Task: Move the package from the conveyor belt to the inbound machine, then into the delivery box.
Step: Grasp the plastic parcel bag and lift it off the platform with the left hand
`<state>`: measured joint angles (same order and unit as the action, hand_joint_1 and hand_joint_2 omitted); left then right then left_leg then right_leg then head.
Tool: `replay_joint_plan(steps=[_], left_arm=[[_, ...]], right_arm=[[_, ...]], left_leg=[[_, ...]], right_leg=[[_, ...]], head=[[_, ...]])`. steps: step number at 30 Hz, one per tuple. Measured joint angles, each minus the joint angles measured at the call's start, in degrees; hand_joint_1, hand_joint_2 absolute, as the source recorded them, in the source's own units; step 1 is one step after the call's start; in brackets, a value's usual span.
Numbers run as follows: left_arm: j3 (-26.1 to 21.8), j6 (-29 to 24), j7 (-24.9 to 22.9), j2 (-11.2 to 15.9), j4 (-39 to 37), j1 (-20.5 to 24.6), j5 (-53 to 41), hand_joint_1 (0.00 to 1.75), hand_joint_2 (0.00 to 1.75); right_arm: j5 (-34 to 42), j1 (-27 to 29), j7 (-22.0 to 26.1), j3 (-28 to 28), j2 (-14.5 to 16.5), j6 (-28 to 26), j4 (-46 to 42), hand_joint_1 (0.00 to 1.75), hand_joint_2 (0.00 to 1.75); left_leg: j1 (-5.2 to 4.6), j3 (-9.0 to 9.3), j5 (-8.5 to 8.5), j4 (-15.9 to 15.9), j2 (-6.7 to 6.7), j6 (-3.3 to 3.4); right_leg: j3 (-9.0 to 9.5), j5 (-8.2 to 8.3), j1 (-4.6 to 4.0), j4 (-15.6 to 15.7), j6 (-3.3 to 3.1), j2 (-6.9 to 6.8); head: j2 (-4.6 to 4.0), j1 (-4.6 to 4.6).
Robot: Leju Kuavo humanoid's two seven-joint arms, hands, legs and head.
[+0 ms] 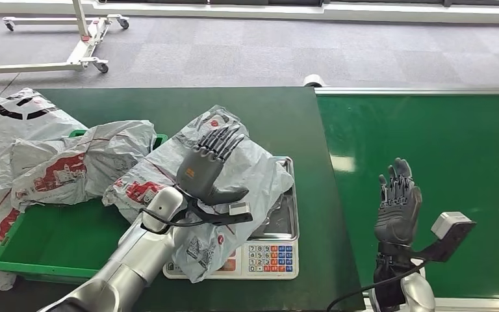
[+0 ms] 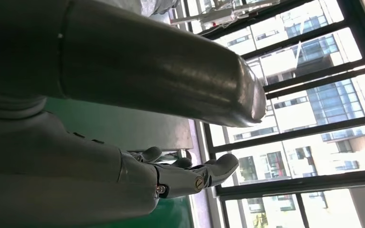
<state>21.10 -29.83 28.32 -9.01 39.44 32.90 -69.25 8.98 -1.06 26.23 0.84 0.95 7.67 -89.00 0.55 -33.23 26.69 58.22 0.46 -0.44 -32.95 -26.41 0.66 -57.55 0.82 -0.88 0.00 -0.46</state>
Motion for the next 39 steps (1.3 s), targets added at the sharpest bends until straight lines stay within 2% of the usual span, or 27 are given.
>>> replay_joint_plan(steps=[5, 10, 13, 14, 17, 30, 34, 37, 39], left_arm=[[0.8, 0.4, -0.1, 0.1, -7.4, 2.6, -0.2, 0.00, 0.00], [2.8, 4.9, -1.6, 0.2, -12.6, 4.4, -2.9, 0.00, 0.00], [4.1, 6.4, -2.4, 0.2, -15.3, 4.6, -3.8, 0.00, 1.31], [4.4, 6.6, -2.6, 0.2, -15.9, 4.6, -4.1, 0.44, 1.75], [5.4, 7.7, -3.3, 0.4, -17.5, 4.7, -4.7, 1.75, 1.75], [5.8, 7.2, 0.7, 2.3, -18.1, 5.8, 2.2, 1.75, 1.75], [5.8, 4.1, 1.8, 2.9, -17.4, 5.9, 3.6, 1.75, 1.75], [3.9, 0.3, 7.1, 3.4, -13.1, 4.2, 13.6, 1.75, 1.75], [1.0, 1.9, 9.9, 4.0, -5.2, 1.1, 23.9, 1.75, 1.75]], right_arm=[[0.0, 0.0, 0.0, -0.2, 0.4, 0.0, 0.9, 0.00, 0.00], [0.1, 0.0, -0.5, -0.2, 0.5, 0.0, 1.7, 0.00, 0.00], [0.4, 0.1, -0.6, -0.2, 0.5, 0.1, 2.5, 0.00, 0.00], [0.5, 0.1, -0.5, -0.2, 0.5, 0.2, 2.8, 0.00, 0.00], [0.8, 0.2, -0.2, -0.2, 0.5, 0.7, 3.7, 0.00, 0.00], [2.7, -0.8, -0.1, -0.2, 0.4, 0.4, 6.3, 0.00, 0.00], [2.8, -1.0, -0.1, -0.2, 0.4, 0.5, 6.5, 0.00, 0.00], [3.0, -0.9, 0.0, -0.1, 0.4, 0.1, 6.5, 0.00, 0.00], [3.3, -0.7, 0.0, 0.0, 0.4, -0.3, 6.5, 0.00, 0.00]], left_leg=[[0.00, -0.09, 0.01, 0.0, -0.01, 0.00], [0.00, -0.12, 0.01, 0.0, -0.02, 0.00], [0.00, -0.11, 0.01, 0.0, -0.02, 0.00], [0.00, -0.10, 0.01, 0.0, -0.02, 0.00], [0.00, -0.06, 0.01, 0.0, -0.03, 0.00], [0.00, 0.11, -0.11, -0.1, -0.02, -0.10], [0.00, 0.10, -0.17, -0.1, -0.02, -0.15], [0.00, 0.04, -0.21, -0.1, 0.05, -0.20], [0.00, -0.01, -0.21, -0.1, 0.12, -0.21]], right_leg=[[-0.09, -0.01, 0.00, 0.0, 0.00, -0.01], [-0.10, -0.02, 0.00, 0.0, 0.01, -0.02], [-0.09, -0.01, 0.00, 0.0, 0.01, -0.01], [-0.08, -0.01, 0.00, 0.0, 0.01, -0.02], [-0.02, -0.02, 0.00, 0.0, 0.01, -0.02], [0.11, 0.02, -0.02, 0.0, -0.06, -0.02], [0.07, 0.07, -0.05, 0.0, -0.12, -0.01], [-0.07, 0.11, -0.06, -0.1, -0.17, 0.02], [-0.16, 0.12, -0.06, -0.1, -0.18, 0.09]], head=[[0.00, 0.00], [0.00, 0.00], [0.00, 0.00], [0.00, 0.00], [0.00, 0.00], [0.00, 0.00], [0.00, 0.01], [0.00, 0.01], [0.00, -0.01]])
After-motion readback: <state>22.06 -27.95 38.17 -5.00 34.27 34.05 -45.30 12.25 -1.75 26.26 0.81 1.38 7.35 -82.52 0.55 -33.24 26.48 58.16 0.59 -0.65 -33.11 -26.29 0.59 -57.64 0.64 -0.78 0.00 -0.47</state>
